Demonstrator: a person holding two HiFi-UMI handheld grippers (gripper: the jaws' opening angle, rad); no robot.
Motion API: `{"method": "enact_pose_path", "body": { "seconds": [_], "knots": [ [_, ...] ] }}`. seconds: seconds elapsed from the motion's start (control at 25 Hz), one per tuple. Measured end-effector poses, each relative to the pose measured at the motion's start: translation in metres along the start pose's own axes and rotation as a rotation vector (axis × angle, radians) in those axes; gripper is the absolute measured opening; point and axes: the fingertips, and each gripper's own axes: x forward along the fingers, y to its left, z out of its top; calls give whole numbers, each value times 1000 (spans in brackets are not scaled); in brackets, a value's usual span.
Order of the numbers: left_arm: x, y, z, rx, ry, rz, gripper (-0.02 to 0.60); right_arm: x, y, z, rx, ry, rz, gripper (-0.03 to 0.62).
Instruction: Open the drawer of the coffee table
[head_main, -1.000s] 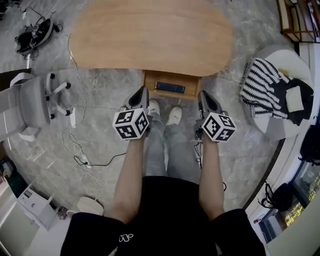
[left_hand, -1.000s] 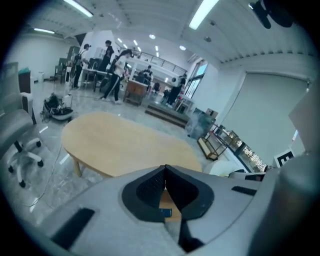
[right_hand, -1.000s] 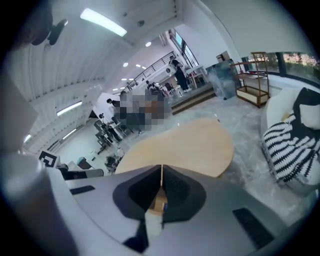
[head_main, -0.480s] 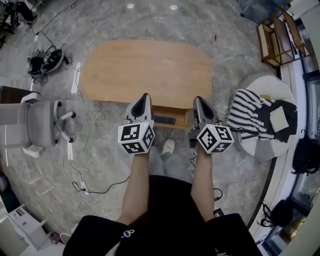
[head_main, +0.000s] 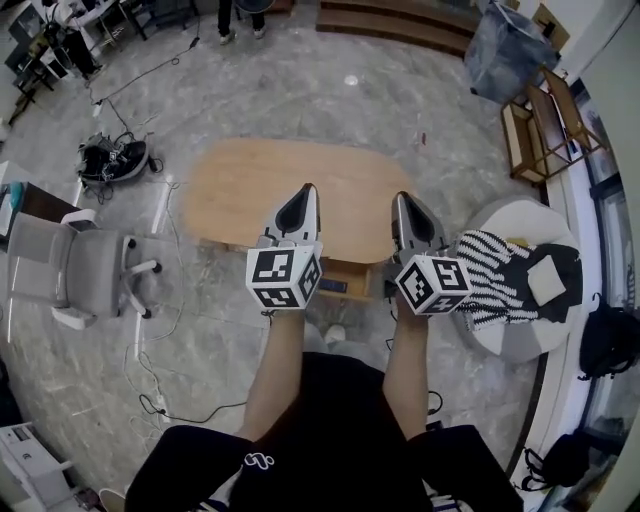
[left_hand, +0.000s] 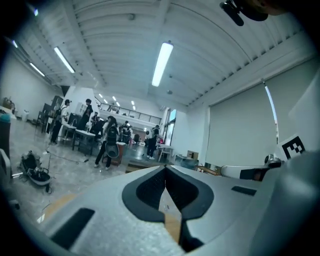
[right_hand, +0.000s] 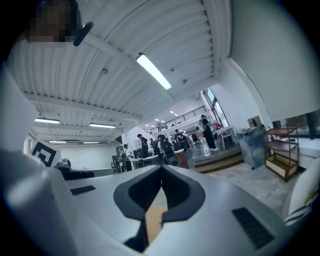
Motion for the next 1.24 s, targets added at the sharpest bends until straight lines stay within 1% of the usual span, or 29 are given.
{"method": "enact_pose_path", "body": {
  "seconds": [0.2, 0.32, 0.44, 0.72, 1.0, 1.24],
  "knots": [
    [-4, -24, 56, 69, -96, -51, 9, 2, 33, 51, -130, -66, 44, 11],
    [-7, -36, 74, 109, -131, -67, 9, 1, 45, 65, -209, -84, 57, 11],
    [-6, -43, 82, 146, -146, -76, 9, 0, 47, 74, -245, -94, 42, 11],
    [3, -49, 91, 175, -153, -86, 9, 1, 33, 86, -256, -104, 6, 11],
    [6, -42, 97, 185, -160, -93, 9, 12, 40, 86, -261, -109, 20, 11],
    [12, -37, 96, 169, -153, -87, 9, 21, 41, 87, -261, -103, 29, 11]
  ]
}}
